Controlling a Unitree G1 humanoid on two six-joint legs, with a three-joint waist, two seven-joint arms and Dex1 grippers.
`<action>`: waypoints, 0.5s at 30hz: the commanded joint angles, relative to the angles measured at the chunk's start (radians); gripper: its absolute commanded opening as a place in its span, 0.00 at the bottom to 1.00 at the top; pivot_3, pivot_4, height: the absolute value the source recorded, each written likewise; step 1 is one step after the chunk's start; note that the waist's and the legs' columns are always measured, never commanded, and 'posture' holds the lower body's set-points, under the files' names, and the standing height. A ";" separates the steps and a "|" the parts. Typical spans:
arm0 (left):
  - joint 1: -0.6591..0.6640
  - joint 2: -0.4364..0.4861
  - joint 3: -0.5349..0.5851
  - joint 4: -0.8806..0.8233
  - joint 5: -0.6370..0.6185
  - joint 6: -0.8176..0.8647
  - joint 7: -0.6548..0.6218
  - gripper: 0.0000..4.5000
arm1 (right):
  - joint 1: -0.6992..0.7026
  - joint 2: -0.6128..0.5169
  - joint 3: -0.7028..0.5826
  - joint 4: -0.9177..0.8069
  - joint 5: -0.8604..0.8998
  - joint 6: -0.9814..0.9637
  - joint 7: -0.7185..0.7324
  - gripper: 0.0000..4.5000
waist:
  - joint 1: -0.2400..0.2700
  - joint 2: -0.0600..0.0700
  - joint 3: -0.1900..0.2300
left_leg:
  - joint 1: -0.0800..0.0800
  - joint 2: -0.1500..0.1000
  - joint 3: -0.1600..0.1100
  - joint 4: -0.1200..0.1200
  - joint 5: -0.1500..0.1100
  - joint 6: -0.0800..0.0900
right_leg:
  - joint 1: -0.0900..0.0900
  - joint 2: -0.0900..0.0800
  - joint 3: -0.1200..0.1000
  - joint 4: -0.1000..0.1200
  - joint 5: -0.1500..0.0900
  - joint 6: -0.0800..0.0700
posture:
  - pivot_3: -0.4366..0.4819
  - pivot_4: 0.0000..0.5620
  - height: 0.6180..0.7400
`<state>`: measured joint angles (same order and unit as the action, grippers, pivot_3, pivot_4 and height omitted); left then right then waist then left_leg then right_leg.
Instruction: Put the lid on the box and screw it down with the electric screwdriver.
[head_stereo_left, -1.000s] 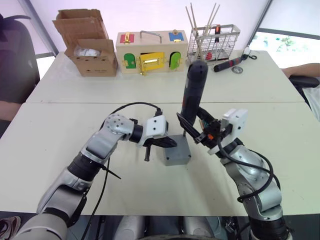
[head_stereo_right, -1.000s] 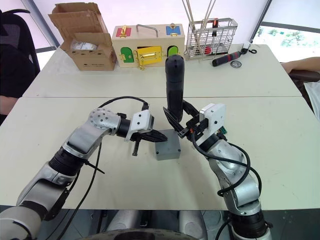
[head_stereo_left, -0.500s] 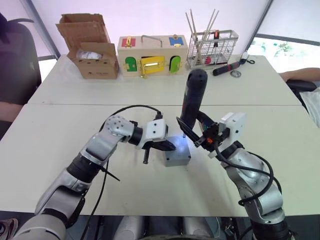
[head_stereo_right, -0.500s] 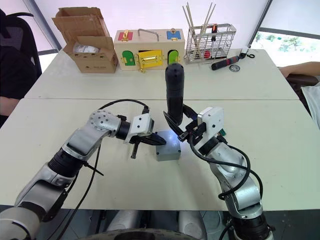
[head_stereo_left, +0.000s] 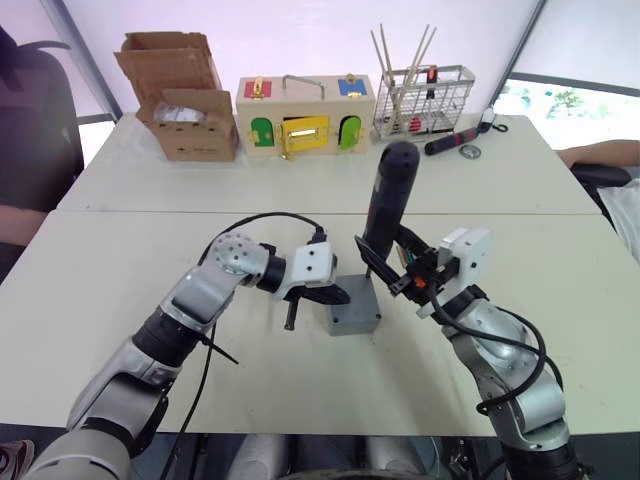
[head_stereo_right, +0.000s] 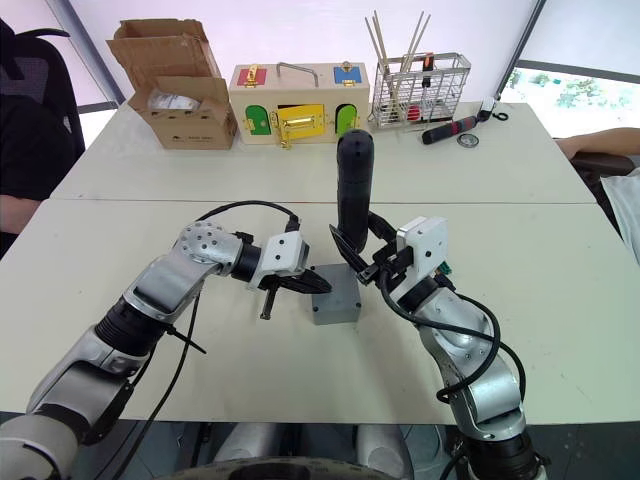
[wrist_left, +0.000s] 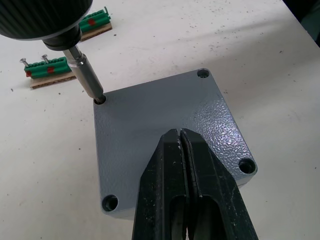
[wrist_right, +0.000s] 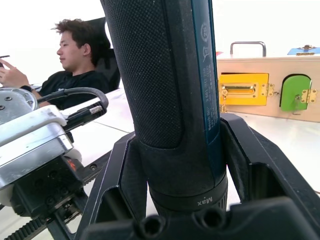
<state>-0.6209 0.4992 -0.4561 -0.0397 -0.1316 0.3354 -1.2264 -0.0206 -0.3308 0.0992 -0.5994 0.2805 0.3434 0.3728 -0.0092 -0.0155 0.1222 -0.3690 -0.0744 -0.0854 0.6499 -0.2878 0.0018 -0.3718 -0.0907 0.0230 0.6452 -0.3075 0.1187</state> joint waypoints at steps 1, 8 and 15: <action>0.014 0.008 -0.018 0.002 0.021 0.002 -0.005 0.00 | 0.066 -0.010 0.036 0.153 -0.021 0.120 -0.007 0.42 | 0.001 0.000 -0.002 | 0.000 0.000 0.000 0.000 0.000 0.000 | 0.000 -0.001 0.000 0.000 0.000 0.000 | 0.48 0.27 1.00; 0.011 0.004 -0.016 0.005 0.020 0.004 -0.002 0.00 | 0.056 -0.010 0.040 0.144 -0.014 0.116 -0.008 0.42 | 0.001 0.000 -0.002 | 0.000 0.000 0.000 0.000 0.000 0.000 | 0.000 -0.002 0.000 -0.001 0.000 0.000 | 0.48 0.27 1.00; 0.008 -0.001 -0.016 0.012 0.022 0.000 0.001 0.00 | 0.046 -0.014 0.044 0.126 -0.013 0.113 -0.003 0.42 | 0.001 0.000 -0.002 | 0.000 0.000 0.000 -0.001 0.000 0.000 | 0.000 -0.002 0.000 -0.002 0.000 0.000 | 0.48 0.27 1.00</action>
<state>-0.6206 0.4977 -0.4572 -0.0389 -0.1303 0.3357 -1.2255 -0.0225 -0.3313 0.1009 -0.5957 0.2807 0.3434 0.3613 -0.0079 -0.0158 0.1204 -0.3692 -0.0744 -0.0857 0.6488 -0.2879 0.0018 -0.3716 -0.0931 0.0228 0.6430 -0.3077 0.1185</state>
